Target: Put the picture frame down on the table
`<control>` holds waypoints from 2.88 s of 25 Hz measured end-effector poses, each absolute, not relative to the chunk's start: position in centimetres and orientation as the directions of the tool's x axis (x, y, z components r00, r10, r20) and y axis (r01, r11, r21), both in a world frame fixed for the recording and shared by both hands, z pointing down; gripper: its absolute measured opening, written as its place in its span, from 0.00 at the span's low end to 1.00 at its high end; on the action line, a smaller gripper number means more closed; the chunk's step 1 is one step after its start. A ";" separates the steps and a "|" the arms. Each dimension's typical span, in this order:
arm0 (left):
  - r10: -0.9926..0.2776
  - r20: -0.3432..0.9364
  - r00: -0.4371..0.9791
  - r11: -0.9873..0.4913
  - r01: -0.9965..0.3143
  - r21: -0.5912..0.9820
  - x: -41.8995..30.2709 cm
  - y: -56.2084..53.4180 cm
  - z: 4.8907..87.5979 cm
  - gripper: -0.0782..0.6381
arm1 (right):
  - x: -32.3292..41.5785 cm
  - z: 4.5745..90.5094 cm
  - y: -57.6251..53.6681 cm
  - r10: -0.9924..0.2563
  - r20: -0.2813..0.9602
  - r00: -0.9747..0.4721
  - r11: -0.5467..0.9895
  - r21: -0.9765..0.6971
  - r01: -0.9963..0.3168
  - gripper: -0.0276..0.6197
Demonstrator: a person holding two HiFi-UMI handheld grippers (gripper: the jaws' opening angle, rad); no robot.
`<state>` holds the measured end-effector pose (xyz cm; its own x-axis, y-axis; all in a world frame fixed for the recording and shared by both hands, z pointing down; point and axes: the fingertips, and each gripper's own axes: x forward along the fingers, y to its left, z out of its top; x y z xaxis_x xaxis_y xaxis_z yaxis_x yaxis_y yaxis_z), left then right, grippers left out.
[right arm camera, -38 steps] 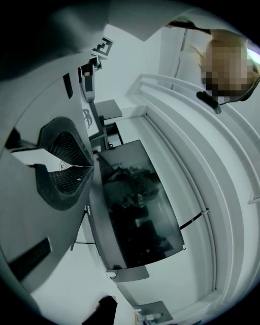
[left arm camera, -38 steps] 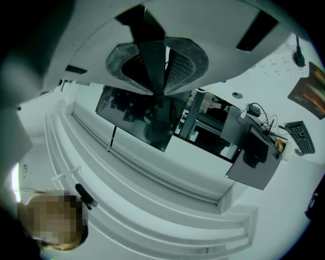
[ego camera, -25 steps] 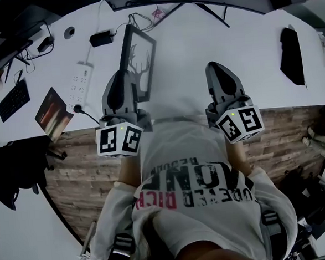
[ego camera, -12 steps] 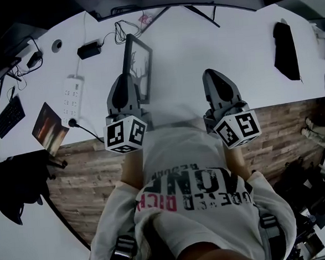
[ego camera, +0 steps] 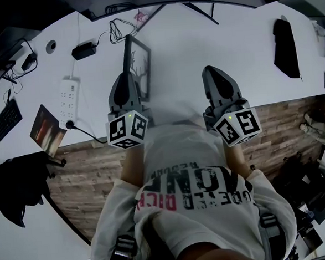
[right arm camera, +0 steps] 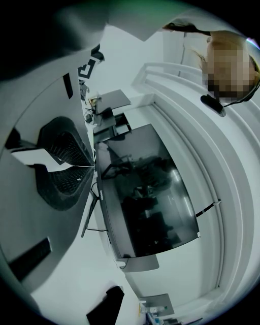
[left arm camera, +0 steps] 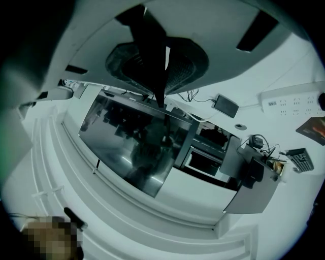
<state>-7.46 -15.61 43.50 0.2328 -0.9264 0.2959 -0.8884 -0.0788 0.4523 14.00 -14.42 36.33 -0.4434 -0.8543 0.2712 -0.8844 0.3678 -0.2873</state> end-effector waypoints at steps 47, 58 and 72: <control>-0.847 0.462 0.263 -0.073 -0.918 0.390 -10.3 -13.7 49.1 0.21 | 10.2 37.0 -14.9 -0.823 0.301 -0.482 0.400 -0.295 -0.868 0.05; -0.811 0.533 0.243 -0.005 -0.913 0.408 -12.5 -12.1 52.2 0.22 | 8.4 37.0 -15.0 -0.809 0.305 -0.502 0.422 -0.293 -0.858 0.05; -0.766 0.594 0.245 0.053 -0.897 0.439 -13.9 -11.4 55.7 0.25 | 7.6 37.2 -14.6 -0.805 0.311 -0.506 0.425 -0.293 -0.857 0.05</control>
